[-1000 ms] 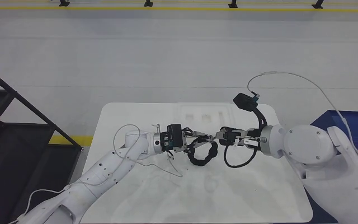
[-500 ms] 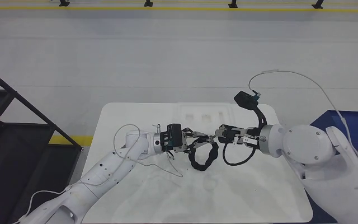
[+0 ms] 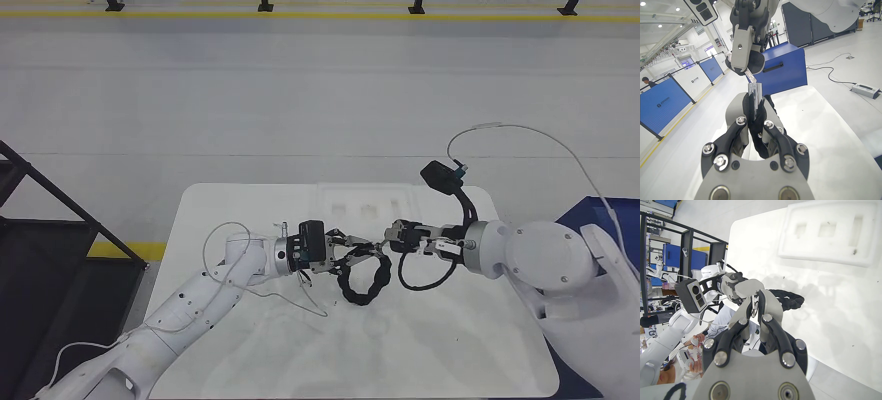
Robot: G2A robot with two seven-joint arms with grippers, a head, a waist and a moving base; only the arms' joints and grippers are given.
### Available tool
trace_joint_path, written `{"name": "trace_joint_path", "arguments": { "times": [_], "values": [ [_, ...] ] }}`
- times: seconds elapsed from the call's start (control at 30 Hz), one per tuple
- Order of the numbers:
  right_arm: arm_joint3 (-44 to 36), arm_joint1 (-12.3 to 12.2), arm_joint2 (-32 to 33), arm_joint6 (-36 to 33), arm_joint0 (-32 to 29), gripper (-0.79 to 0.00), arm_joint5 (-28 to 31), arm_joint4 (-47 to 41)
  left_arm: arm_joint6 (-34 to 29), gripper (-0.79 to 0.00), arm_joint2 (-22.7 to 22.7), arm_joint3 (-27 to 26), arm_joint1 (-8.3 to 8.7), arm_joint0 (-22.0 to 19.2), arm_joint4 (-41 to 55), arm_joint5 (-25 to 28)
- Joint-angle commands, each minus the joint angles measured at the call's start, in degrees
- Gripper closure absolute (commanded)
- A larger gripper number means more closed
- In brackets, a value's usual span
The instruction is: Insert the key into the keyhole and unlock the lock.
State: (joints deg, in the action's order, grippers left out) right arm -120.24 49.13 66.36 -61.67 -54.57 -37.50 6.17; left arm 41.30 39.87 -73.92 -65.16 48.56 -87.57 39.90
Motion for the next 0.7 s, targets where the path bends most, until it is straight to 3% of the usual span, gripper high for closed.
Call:
{"name": "trace_joint_path", "arguments": {
  "times": [0.0, 0.43, 0.67],
  "values": [
    [0.13, 0.0, -0.13, 0.1, 0.1, 0.0, 0.06, -0.04, -0.01, 0.0, 0.18, 0.0, -0.08, 0.1, 0.03, 0.15],
    [-0.16, 0.01, -0.43, 1.25, 0.1, 0.0, 0.25, -0.71, -0.42, 0.0, 1.36, 0.75, -0.49, 0.6, 0.17, 0.7],
    [-1.42, -0.04, 1.5, 5.58, -2.28, 0.0, 2.0, -2.07, -0.05, 0.0, 2.06, 1.42, -0.65, 1.06, 0.09, 0.5]
  ]
}}
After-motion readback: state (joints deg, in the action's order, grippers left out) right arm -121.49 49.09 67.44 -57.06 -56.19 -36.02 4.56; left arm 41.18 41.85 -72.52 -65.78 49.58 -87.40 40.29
